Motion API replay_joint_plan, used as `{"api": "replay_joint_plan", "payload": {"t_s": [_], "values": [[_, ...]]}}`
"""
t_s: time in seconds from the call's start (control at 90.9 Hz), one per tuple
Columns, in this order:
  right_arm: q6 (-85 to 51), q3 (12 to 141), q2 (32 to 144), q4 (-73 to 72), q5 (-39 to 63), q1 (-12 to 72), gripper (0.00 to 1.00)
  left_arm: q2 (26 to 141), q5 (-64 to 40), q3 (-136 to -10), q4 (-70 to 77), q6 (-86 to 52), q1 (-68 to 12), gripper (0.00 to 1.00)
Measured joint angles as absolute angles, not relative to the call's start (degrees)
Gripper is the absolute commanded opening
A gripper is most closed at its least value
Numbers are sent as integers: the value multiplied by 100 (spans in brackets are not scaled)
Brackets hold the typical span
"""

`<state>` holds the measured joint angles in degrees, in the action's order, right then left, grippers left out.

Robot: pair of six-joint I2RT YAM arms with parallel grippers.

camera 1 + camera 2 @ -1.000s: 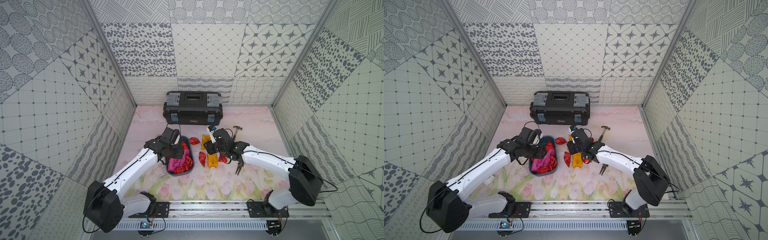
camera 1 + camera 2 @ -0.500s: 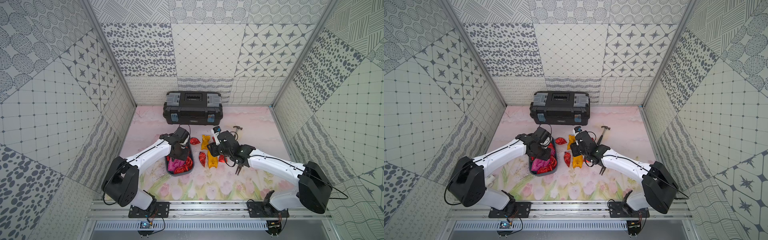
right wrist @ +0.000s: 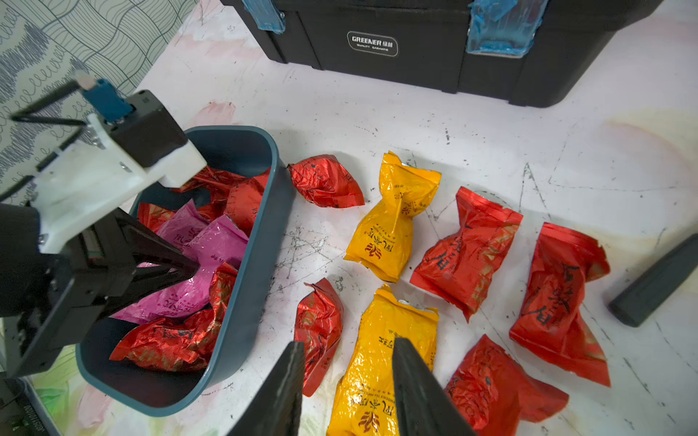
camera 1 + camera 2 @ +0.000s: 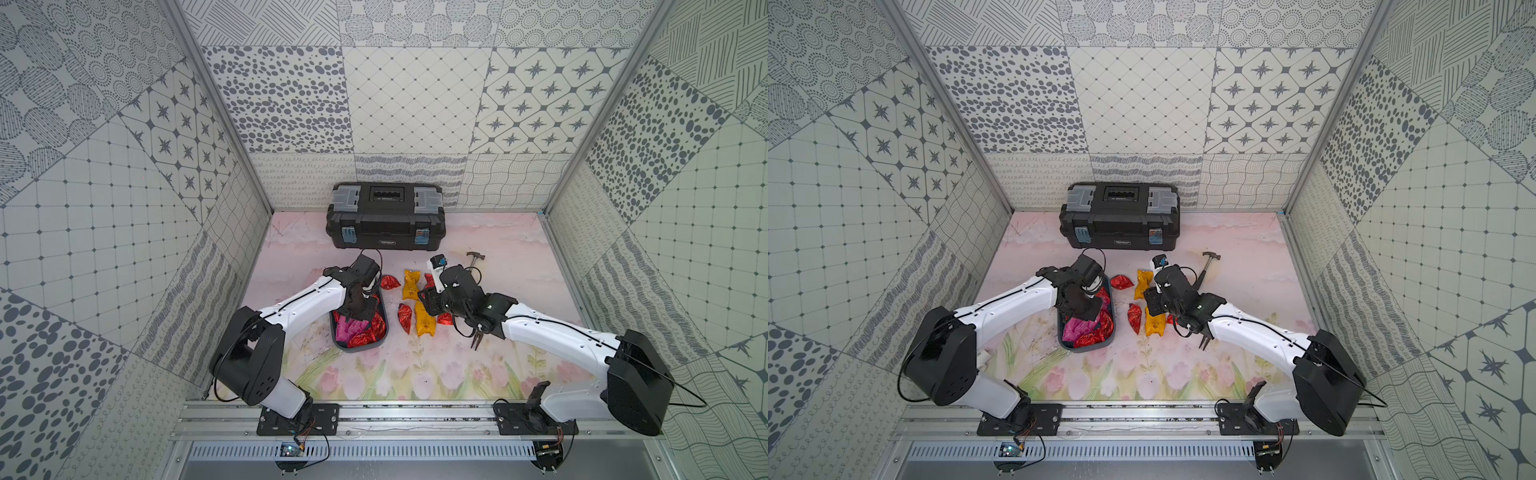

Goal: Take the tea bags out of the storage box
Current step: Pick up the tea bag from the storage box.

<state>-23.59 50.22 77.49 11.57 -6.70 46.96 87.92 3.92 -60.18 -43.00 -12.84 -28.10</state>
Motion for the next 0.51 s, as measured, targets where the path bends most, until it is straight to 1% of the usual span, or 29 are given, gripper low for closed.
{"api": "replay_joint_plan", "payload": {"t_s": [0.319, 0.506], "values": [[-2403, 4897, 7540, 1181, -670, 4696, 42, 7778, 508, -6012, -4571, -1708, -2838, 3], [-2539, 4698, 7218, 1223, -703, 4694, 42, 7275, 353, -6014, -4504, -2432, -3157, 3]]}}
